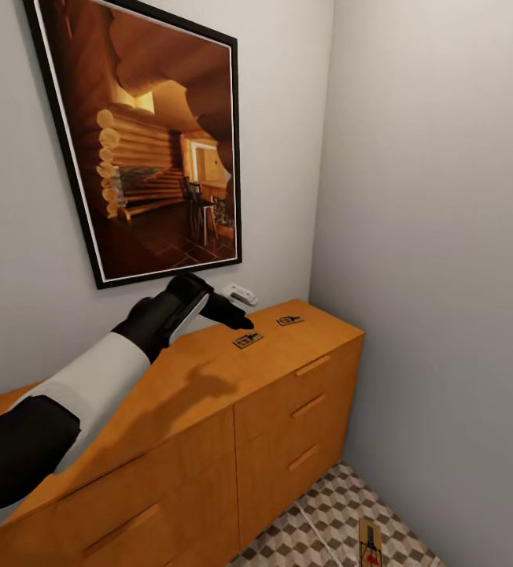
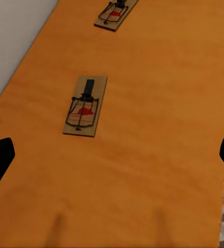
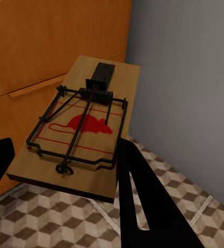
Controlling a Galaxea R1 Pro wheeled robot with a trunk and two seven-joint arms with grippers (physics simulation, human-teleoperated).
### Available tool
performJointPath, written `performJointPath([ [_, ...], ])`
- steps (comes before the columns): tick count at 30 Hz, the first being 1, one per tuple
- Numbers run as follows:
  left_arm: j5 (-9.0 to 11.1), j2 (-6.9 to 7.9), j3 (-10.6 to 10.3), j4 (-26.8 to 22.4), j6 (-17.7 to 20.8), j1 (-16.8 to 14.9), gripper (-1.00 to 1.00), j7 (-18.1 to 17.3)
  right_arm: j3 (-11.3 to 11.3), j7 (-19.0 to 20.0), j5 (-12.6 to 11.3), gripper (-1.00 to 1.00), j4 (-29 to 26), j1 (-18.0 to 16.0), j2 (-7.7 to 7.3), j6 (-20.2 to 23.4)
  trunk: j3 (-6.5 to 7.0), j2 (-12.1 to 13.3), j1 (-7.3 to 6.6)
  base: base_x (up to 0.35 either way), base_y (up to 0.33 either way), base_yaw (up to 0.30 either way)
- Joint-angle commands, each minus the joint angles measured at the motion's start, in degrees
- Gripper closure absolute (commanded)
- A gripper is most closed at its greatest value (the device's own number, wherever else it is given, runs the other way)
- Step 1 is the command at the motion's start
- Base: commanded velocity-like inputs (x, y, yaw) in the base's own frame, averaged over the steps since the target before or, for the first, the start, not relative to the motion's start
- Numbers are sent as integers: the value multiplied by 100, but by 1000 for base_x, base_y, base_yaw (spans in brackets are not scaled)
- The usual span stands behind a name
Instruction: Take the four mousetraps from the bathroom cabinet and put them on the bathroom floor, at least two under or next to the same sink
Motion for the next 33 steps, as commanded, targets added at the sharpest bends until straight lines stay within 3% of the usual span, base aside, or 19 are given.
performJointPath([
  [1,54,16,-16,-3,29,-7,-100,24,42,-53,6,100,3,-4,1,-9,-7,-4,0,0,0,0],
  [11,58,42,-51,11,25,-4,-100,21,42,-53,8,100,3,-4,1,-9,-7,-4,0,52,63,0],
  [18,59,43,-278,21,25,0,-100,21,42,-53,8,100,3,-4,6,-9,-7,-4,0,136,87,0],
  [33,60,43,-352,29,24,1,-100,21,43,-53,7,100,3,-4,10,-9,-7,-4,0,16,5,0],
])
